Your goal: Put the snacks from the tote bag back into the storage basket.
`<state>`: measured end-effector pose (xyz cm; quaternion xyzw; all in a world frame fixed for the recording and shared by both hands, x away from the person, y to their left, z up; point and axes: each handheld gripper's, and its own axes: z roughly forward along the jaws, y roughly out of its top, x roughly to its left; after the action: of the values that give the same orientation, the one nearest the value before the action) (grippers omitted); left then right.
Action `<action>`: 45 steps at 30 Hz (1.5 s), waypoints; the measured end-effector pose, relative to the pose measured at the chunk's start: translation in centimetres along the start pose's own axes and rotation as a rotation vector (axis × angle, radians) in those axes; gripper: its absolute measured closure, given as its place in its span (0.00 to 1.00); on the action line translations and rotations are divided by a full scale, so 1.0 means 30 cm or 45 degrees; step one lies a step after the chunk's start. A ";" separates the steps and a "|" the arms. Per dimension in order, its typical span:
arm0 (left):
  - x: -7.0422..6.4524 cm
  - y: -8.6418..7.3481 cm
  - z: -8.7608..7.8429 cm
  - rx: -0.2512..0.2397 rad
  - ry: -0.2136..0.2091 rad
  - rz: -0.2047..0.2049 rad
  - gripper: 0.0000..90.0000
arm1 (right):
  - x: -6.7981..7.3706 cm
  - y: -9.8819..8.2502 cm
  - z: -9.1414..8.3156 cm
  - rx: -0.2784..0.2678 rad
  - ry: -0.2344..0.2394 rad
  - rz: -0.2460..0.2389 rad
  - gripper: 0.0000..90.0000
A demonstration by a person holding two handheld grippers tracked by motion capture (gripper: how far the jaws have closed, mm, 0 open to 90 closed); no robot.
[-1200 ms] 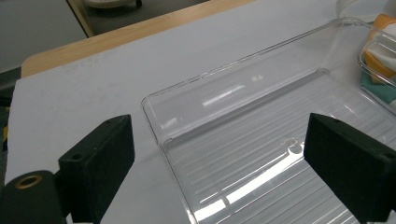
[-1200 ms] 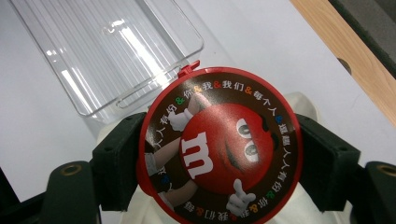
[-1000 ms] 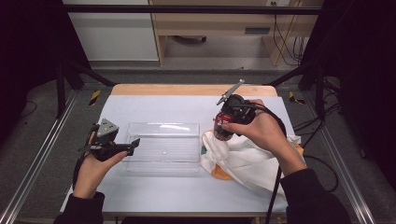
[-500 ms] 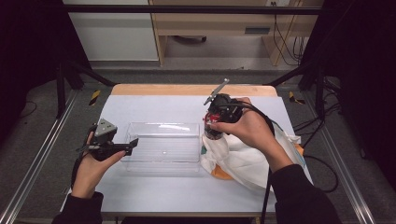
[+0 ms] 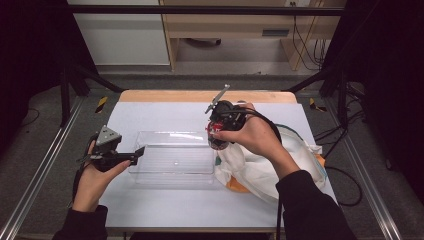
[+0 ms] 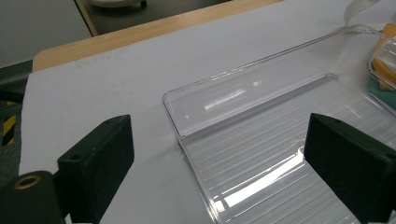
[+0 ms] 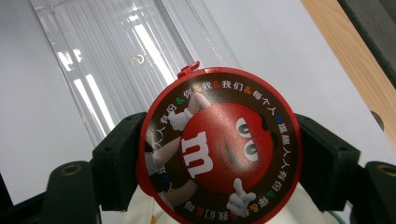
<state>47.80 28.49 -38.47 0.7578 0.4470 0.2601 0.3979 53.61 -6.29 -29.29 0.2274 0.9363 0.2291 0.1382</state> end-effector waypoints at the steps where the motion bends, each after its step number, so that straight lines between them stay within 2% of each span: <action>1: 0.000 0.000 -0.001 0.000 0.000 -0.002 0.09 | 0.001 0.007 0.006 0.002 0.004 -0.013 0.28; 2: 0.001 0.000 -0.002 -0.001 -0.001 -0.001 0.09 | 0.005 0.010 0.009 0.002 0.005 -0.003 0.28; 12: 0.003 -0.003 0.003 0.009 -0.007 0.000 0.09 | 0.010 0.031 0.032 -0.002 0.030 -0.032 0.28; 14: 0.005 -0.004 0.004 0.009 -0.007 0.000 0.09 | 0.009 0.031 0.038 -0.005 0.037 -0.057 0.28; 24: 0.012 -0.010 0.006 0.022 -0.001 0.000 0.09 | 0.024 0.048 0.063 -0.007 0.064 -0.090 0.28; 29: 0.017 -0.011 0.005 0.024 0.005 -0.002 0.09 | 0.032 0.058 0.074 -0.022 0.077 -0.132 0.28; 33: 0.020 -0.013 0.005 0.025 0.006 -0.007 0.09 | 0.034 0.065 0.075 -0.031 0.075 -0.122 0.28; 45: 0.017 -0.013 0.008 0.028 0.004 -0.001 0.09 | 0.036 0.083 0.076 -0.044 0.082 -0.143 0.28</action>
<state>48.04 28.97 -38.90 0.7616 0.4507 0.2562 0.3889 54.42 -2.95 -30.19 0.1645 0.9475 0.2444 0.1246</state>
